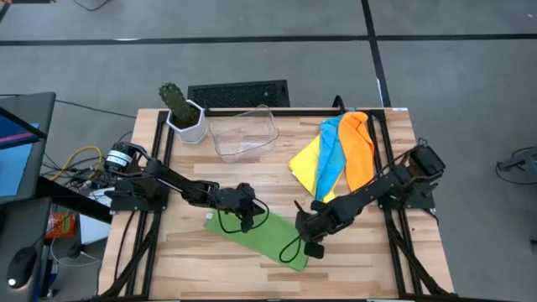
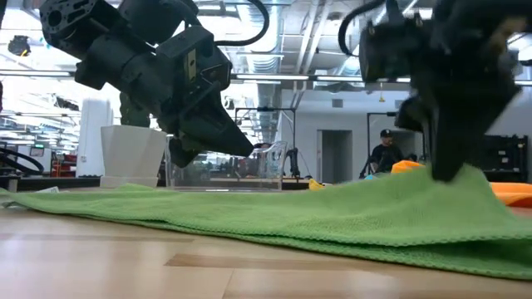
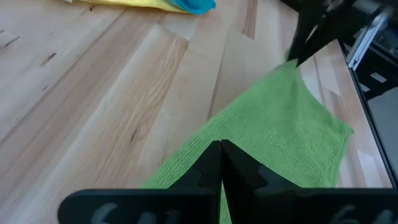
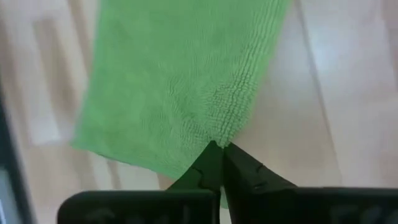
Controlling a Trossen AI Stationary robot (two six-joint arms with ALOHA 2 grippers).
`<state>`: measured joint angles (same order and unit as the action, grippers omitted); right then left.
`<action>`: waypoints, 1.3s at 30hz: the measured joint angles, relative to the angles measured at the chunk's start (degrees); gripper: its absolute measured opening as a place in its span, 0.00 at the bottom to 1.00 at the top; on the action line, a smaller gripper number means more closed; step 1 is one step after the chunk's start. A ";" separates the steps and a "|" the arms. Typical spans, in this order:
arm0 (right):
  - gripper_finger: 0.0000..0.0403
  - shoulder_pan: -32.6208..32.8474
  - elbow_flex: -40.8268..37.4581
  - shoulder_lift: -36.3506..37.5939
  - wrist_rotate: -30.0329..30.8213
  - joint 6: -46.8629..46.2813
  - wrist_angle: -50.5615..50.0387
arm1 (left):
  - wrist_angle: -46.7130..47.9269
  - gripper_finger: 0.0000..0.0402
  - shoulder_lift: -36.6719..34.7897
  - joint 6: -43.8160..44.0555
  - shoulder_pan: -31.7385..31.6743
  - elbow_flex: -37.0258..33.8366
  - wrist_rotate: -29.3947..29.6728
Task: Fold microfiber towels
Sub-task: Fold the green microfiber cloth
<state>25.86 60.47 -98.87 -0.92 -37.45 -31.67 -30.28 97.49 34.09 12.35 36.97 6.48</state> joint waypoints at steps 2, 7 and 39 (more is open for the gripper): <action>0.08 -0.78 0.04 1.74 -0.49 0.17 0.52 | 0.00 0.00 0.00 -0.02 0.23 0.00 0.00; 0.04 -3.78 0.15 4.20 -0.96 2.22 1.94 | -0.02 0.00 0.00 -0.47 1.11 0.00 0.43; 0.05 -17.80 1.41 -0.75 -9.56 8.41 18.22 | 3.10 0.00 0.02 3.22 2.06 0.04 3.45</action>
<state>8.07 61.88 -99.62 -10.48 -29.04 -13.45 -27.18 97.51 37.31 14.41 37.01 9.93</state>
